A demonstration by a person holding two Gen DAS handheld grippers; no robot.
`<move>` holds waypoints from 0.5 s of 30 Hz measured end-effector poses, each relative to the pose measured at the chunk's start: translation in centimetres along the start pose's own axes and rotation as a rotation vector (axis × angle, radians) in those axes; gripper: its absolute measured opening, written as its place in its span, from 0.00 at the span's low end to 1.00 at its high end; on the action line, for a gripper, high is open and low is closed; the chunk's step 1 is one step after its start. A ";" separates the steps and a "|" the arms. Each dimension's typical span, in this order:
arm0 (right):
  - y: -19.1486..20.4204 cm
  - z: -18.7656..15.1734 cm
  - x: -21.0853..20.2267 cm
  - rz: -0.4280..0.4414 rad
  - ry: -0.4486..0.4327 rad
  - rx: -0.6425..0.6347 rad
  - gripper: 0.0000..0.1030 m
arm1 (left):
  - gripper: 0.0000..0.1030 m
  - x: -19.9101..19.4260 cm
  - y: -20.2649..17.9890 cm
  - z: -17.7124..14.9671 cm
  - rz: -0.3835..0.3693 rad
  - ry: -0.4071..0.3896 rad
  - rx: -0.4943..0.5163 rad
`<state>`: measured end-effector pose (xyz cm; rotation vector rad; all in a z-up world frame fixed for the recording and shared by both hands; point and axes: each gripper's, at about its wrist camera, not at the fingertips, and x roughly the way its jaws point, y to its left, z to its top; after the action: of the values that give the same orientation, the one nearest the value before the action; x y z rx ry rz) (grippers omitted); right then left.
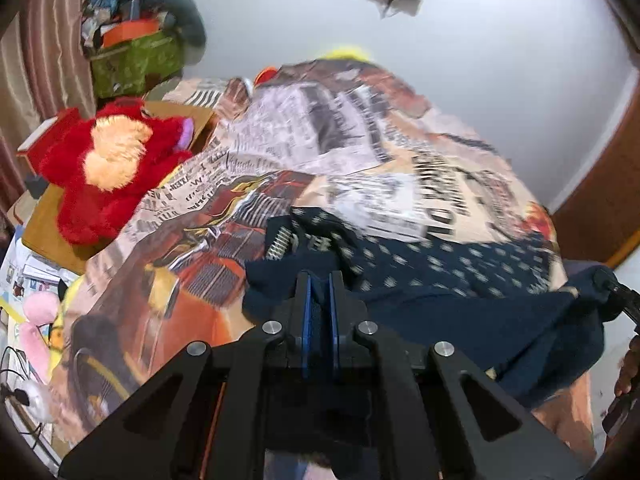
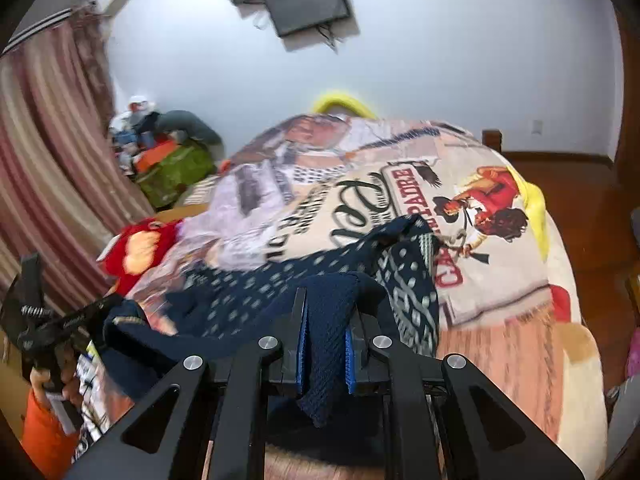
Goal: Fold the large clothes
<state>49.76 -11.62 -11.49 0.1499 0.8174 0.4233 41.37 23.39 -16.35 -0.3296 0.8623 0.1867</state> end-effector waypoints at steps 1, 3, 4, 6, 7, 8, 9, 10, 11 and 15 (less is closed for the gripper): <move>-0.3 0.4 1.0 -0.005 0.010 0.009 0.12 | 0.07 1.0 0.2 0.2 0.006 0.012 -0.006; -1.5 1.3 4.1 -0.006 0.051 0.046 0.12 | 0.07 4.3 0.8 0.8 0.031 0.046 -0.015; -2.3 1.7 6.0 -0.009 0.072 0.069 0.12 | 0.07 5.3 0.8 1.0 0.043 0.054 -0.014; -3.2 1.9 8.3 -0.019 0.095 0.083 0.12 | 0.07 7.7 1.0 1.0 0.072 0.073 -0.003; -3.5 2.0 9.4 -0.028 0.106 0.084 0.12 | 0.07 9.1 1.1 0.9 0.085 0.087 -0.001; -3.9 2.0 10.6 -0.036 0.118 0.084 0.12 | 0.07 9.8 1.2 0.8 0.093 0.095 -0.002; -4.2 1.9 11.4 -0.039 0.127 0.085 0.12 | 0.06 10.7 1.3 0.7 0.108 0.101 -0.005; -4.4 1.8 12.1 -0.041 0.135 0.084 0.12 | 0.06 11.2 1.4 0.7 0.144 0.095 0.007; -4.7 1.8 12.8 -0.044 0.140 0.078 0.12 | 0.05 11.7 1.5 0.6 0.199 0.083 0.031; -5.1 1.8 13.1 -0.034 0.144 0.041 0.12 | 0.03 12.4 3.1 0.4 0.253 0.105 0.056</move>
<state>60.59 -10.64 -20.52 0.1448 0.9694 0.3890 48.72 26.81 -26.30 -0.1783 1.0110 0.3817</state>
